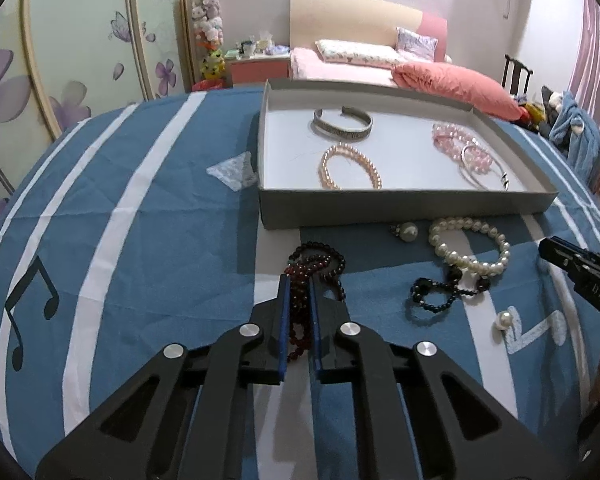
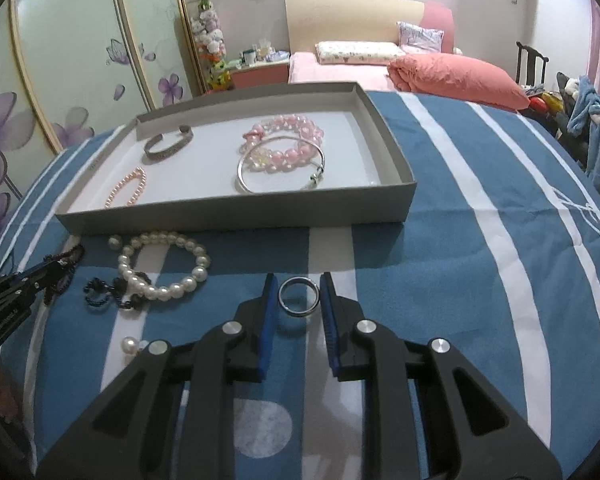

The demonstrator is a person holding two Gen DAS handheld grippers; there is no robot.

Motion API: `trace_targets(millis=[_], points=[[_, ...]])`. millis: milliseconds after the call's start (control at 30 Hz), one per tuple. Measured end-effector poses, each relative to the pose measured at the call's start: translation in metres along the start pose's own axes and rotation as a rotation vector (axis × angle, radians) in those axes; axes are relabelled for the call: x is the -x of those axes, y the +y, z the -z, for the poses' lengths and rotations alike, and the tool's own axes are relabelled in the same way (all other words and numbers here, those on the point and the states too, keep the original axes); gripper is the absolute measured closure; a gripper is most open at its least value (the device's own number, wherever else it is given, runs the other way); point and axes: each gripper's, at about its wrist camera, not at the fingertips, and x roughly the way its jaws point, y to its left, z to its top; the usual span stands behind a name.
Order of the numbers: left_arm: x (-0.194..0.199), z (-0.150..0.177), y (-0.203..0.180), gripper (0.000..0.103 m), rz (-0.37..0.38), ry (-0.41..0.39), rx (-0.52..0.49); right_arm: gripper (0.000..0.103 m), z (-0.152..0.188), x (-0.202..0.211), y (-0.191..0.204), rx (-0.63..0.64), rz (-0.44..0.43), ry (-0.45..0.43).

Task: Organize jewelry
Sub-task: 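Carry the ring and red bead bracelets into the grey tray and open both grippers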

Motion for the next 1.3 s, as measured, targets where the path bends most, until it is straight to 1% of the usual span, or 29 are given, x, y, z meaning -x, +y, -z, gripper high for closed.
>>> trace_targets(millis=[200,400,533,933,1100,1300], points=[[0.022,0.003,-0.003,0.094,0.029,-0.073,0.005,0.081,0.002,0.017,0.007,-0.014,-0.033,-0.05],[0.037,0.004,-0.007,0.094,0.05,-0.124,0.017,0.081,0.002,0.039,0.021,0.001,-0.056,-0.127],[0.049,0.004,-0.01,0.094,0.048,-0.172,0.017,0.081,0.002,0.052,0.029,0.012,-0.066,-0.181],[0.08,0.002,-0.026,0.094,0.026,-0.348,-0.007,0.081,0.003,0.1,0.049,0.068,-0.023,-0.437],[0.091,0.0,-0.033,0.094,0.015,-0.422,-0.02,0.081,0.0,0.113,0.052,0.074,-0.001,-0.522],[0.097,-0.003,-0.042,0.094,0.01,-0.474,-0.037,0.081,-0.003,0.124,0.056,0.092,0.021,-0.601]])
